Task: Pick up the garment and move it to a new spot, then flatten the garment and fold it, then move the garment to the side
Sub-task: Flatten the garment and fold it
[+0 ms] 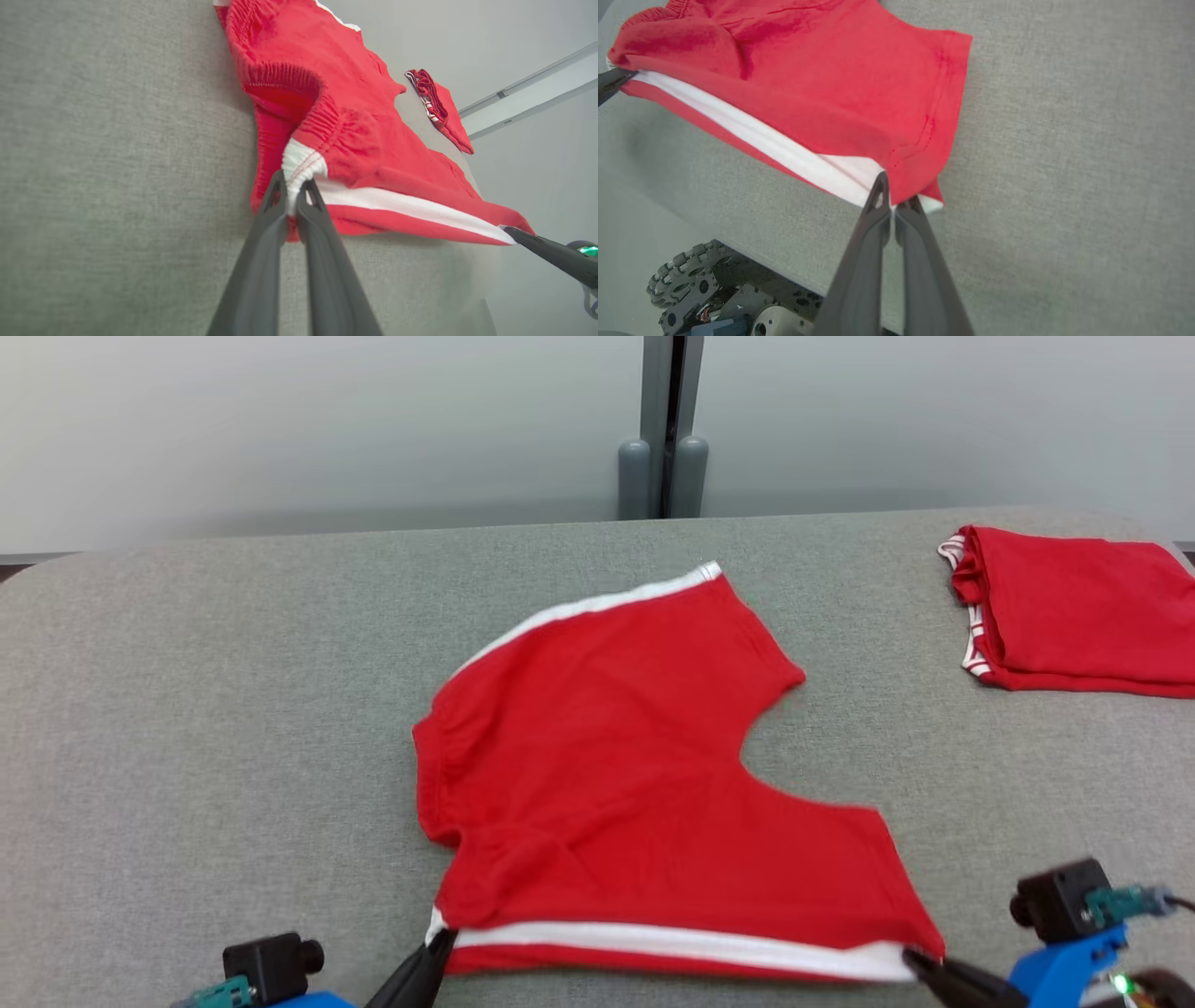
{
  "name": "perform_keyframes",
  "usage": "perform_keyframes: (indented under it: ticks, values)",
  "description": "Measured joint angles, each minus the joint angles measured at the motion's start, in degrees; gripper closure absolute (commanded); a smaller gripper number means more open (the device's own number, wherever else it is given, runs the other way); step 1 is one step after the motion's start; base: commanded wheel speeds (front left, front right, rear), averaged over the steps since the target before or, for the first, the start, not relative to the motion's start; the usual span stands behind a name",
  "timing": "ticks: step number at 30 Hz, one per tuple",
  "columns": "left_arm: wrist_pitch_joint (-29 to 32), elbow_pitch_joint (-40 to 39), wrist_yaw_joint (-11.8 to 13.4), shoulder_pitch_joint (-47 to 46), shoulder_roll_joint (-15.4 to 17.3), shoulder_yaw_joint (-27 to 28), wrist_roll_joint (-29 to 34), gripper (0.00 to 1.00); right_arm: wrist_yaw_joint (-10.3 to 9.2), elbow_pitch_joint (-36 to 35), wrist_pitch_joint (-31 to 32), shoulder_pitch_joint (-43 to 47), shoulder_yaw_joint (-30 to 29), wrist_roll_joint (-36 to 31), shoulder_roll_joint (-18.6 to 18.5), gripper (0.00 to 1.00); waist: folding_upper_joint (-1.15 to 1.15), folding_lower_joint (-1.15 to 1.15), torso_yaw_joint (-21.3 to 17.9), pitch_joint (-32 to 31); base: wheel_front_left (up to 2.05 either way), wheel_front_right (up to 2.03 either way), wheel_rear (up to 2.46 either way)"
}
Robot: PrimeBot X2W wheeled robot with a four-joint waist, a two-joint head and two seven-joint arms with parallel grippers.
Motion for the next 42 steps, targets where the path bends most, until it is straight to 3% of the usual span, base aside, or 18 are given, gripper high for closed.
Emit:
perform_keyframes:
  ticks: [6,9,13,24,34,42]
  values:
    - [5.81,-11.59,6.37,6.38,4.5,0.48,-3.71,1.0,0.0,-12.67,12.34,9.82,-8.1,-3.85,6.71,1.0,0.0,0.0,0.78,-0.11,0.0,0.0,0.0]
    - [4.99,-16.27,8.48,6.97,4.69,2.68,-4.6,1.0,0.01,-17.52,11.01,8.05,-9.02,-6.67,6.78,1.0,0.0,0.0,1.22,0.07,0.0,0.0,0.0]
    - [4.47,-17.79,10.53,4.64,3.49,2.79,-3.1,1.0,0.0,-16.73,6.47,1.1,-7.38,-9.18,4.11,1.0,0.0,0.0,1.67,0.17,0.0,0.0,0.0]
    - [3.25,-7.92,14.13,-10.76,-3.76,3.86,0.1,1.0,-0.03,3.56,-2.8,-24.16,2.8,-7.4,-2.57,1.0,0.0,0.01,3.62,2.7,0.0,0.0,0.0]
    - [4.04,5.1,15.29,-23.02,-8.8,2.93,2.65,1.0,-0.05,20.89,-10.0,-42.25,10.29,-9.04,-1.66,1.0,0.02,0.02,5.77,9.15,0.0,0.0,0.0]
    - [2.11,13.3,14.14,-28.07,-12.14,2.02,4.02,1.0,-0.05,32.83,-16.62,-49.59,12.98,-11.51,-0.11,1.0,0.02,0.02,7.08,12.54,0.0,0.0,0.0]
